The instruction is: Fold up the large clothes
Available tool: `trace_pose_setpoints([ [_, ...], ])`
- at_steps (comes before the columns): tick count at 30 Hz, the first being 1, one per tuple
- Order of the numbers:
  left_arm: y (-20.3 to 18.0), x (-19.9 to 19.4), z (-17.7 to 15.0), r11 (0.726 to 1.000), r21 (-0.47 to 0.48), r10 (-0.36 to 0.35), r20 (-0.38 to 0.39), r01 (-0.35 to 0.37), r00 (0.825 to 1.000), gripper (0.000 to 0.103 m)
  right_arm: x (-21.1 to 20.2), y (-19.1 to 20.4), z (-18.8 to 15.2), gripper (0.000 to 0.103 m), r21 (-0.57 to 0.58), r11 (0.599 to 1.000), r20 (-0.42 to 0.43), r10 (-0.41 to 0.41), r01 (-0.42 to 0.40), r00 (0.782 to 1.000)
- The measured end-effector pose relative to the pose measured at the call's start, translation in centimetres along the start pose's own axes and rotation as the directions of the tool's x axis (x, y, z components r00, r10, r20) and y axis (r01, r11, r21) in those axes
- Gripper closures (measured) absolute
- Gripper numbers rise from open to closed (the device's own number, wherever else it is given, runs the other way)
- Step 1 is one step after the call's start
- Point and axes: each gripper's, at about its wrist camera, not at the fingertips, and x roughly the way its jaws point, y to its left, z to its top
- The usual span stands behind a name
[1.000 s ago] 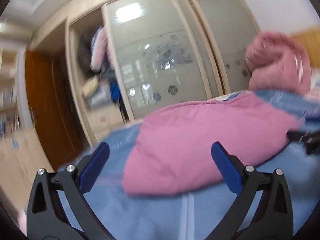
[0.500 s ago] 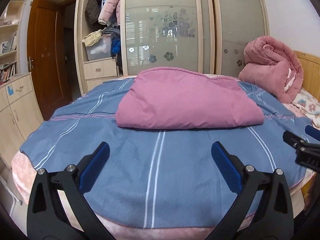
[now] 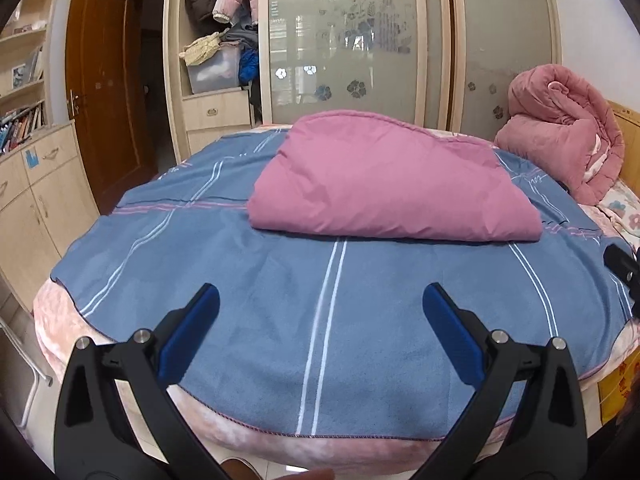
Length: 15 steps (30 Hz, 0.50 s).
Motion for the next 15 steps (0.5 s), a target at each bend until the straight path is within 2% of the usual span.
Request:
trace_pose_setpoints([
  [5,0.4,-1.3,0.8,1.0,-0.012,-0.001,0.058,0.001,0.998,0.002,0.1,0.5,-0.4,0.001,-0.016,1.0,-0.002,0.002,-0.002,1.0],
  [15,0.4,-1.0,0.8,1.0,-0.011,0.017,0.039,-0.017,0.999,0.002,0.4,0.7,-0.5,0.001,-0.027,1.0,-0.014,0.007,-0.007,1.0],
])
